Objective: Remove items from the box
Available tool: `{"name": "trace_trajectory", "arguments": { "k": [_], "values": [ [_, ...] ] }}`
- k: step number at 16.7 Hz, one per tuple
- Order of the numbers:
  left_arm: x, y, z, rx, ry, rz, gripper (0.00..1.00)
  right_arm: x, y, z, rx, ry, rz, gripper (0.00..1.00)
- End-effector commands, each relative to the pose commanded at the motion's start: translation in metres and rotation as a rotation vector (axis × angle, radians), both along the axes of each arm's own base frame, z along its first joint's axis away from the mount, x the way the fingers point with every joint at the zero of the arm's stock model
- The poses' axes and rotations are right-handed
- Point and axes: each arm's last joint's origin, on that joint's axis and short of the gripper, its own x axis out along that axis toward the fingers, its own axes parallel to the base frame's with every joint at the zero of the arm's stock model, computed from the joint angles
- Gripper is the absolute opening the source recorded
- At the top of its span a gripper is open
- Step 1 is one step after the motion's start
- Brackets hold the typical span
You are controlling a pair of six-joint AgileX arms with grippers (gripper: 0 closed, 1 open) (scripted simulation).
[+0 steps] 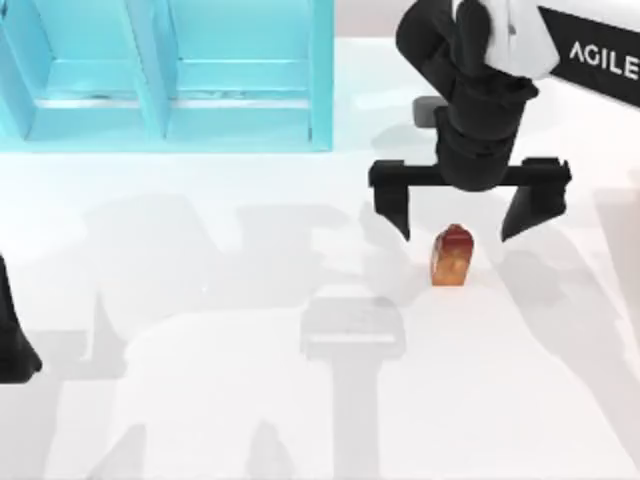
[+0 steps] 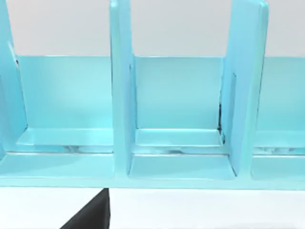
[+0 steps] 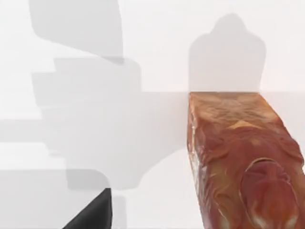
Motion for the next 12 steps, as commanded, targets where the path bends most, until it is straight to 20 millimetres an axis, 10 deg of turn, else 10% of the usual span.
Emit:
{"name": "trace_trajectory", "arguments": {
  "k": [12],
  "values": [
    [0.000, 0.000, 0.000, 0.000, 0.000, 0.000, 1.00, 0.009, -0.027, 0.022, -0.006, 0.032, -0.014, 1.00]
  ]
}}
